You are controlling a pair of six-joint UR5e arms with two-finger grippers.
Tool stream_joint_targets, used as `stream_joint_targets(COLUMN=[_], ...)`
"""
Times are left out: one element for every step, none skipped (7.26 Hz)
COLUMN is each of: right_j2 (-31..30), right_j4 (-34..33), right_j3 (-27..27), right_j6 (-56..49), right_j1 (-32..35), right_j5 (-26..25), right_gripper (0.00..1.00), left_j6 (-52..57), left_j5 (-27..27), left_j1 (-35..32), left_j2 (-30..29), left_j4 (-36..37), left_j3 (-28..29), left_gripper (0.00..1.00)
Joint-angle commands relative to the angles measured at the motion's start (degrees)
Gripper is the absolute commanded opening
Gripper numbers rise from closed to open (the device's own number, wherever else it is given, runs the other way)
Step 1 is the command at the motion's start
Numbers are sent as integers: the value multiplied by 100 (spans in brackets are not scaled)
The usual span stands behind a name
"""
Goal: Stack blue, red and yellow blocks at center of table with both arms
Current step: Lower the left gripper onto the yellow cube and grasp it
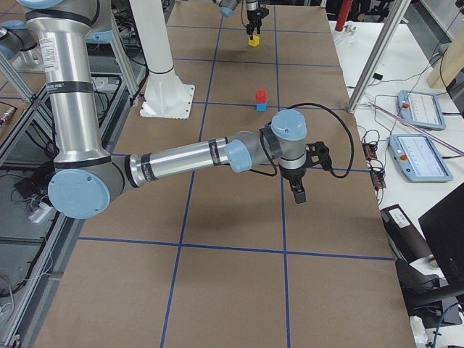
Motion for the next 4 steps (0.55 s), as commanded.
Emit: stream_joint_targets(right_j2=[1, 1, 18, 18], right_j4=[0, 0, 0, 0], right_j3=[-25, -34, -43, -43], right_j6=[0, 0, 0, 0], right_j1=[0, 0, 0, 0], right_j5=[0, 0, 0, 0], right_gripper=[100, 100, 100, 100], left_j6=[-12, -12, -30, -30], left_j5=[21, 91, 205, 214], left_j1=[2, 2, 10, 19], left_j2=[-91, -56, -47, -47], left_j4=[-34, -51, -60, -51], left_j3=[175, 175, 157, 157], left_gripper=[100, 100, 95, 54])
